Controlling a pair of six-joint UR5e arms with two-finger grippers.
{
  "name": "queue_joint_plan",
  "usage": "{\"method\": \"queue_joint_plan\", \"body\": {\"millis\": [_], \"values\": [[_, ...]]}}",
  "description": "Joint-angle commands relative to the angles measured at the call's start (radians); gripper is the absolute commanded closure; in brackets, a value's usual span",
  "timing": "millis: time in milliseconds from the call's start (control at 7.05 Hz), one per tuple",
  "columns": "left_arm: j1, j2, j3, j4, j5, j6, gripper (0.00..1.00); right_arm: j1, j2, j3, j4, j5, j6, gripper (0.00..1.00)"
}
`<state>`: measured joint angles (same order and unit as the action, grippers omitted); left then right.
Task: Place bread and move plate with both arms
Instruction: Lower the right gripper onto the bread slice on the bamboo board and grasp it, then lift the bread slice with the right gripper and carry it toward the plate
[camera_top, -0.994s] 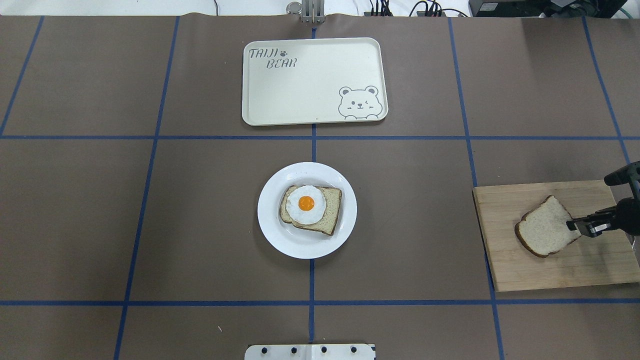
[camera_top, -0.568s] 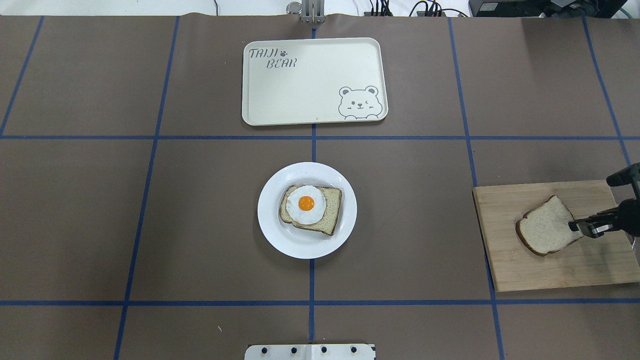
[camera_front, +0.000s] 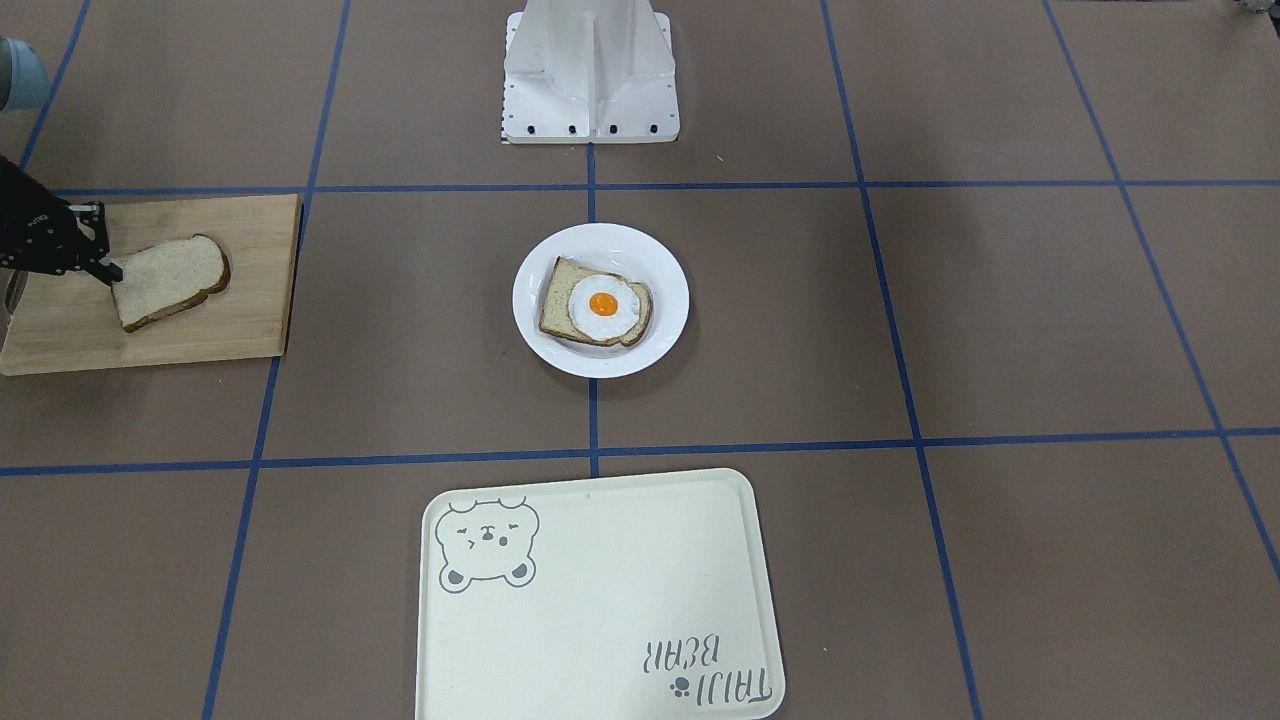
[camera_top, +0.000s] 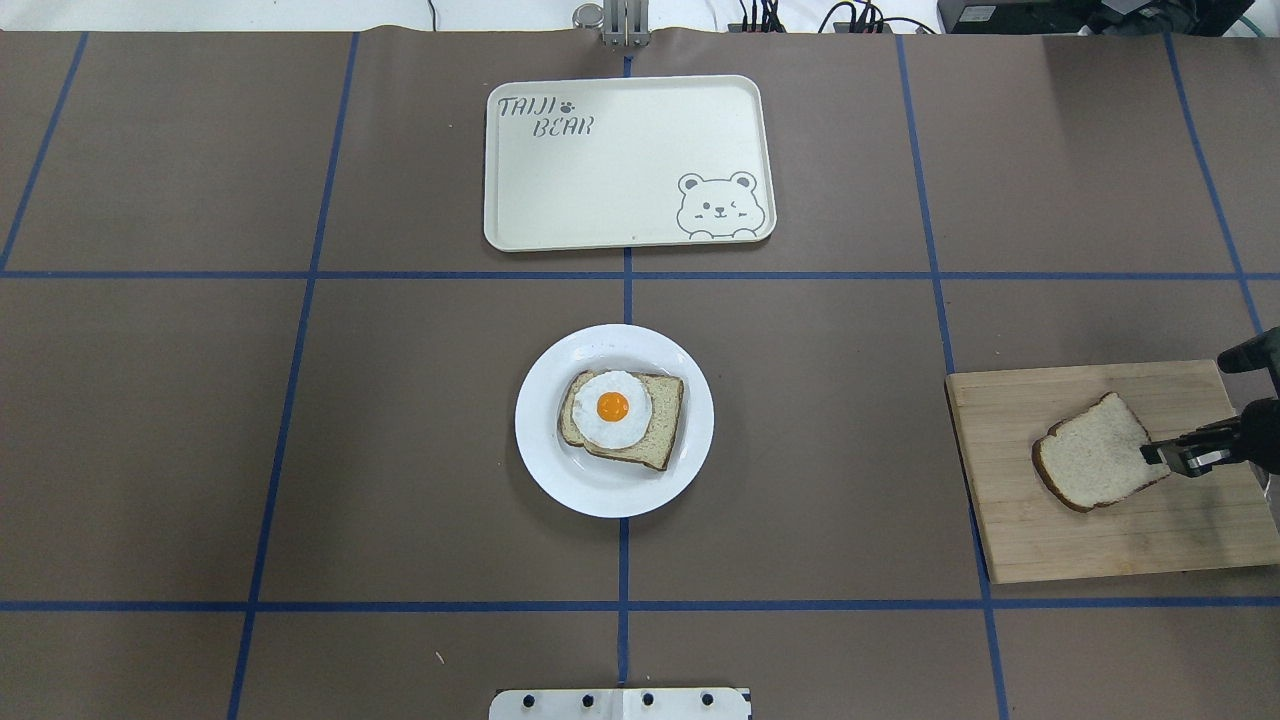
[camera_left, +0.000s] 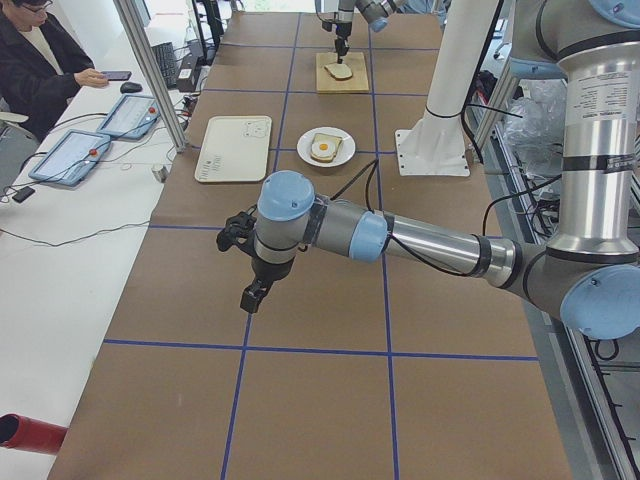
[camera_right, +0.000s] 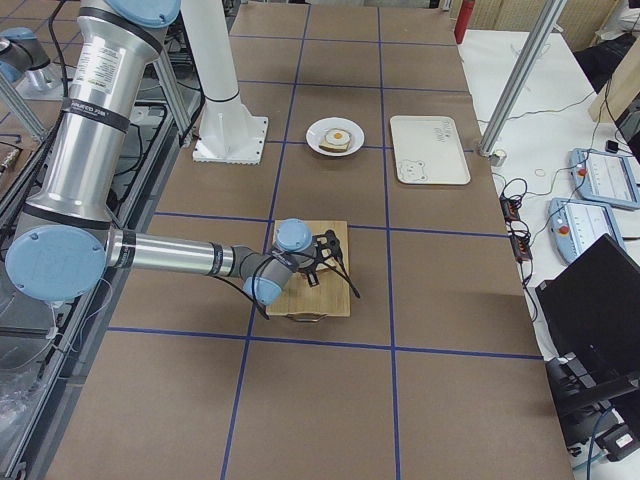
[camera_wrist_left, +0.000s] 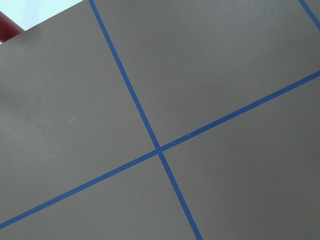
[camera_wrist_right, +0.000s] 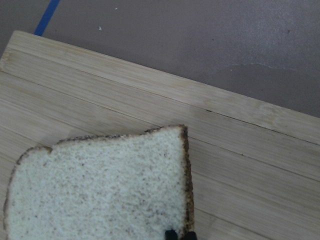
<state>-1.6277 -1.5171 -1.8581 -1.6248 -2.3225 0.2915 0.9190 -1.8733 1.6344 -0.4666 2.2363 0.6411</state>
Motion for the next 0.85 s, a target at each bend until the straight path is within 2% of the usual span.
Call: {"method": "queue_joint_plan", "body": {"millis": [0,426,710], "values": [[0.0,0.0,-0.001,-0.001,0.0,0.0,0.02,0.04,-0.001,0.015,-0.001,0.054,0.0,1.0],[0.0,0.0,0.0,-0.001,0.0,0.0,0.02,0.06,0.0,0.019,-0.001,0.074,0.009,1.0],[0.0,0.0,0.0,0.0,0.0,0.0,0.02,0.081,0.013,0.062,-0.001,0.111,0.128,1.0]]}}
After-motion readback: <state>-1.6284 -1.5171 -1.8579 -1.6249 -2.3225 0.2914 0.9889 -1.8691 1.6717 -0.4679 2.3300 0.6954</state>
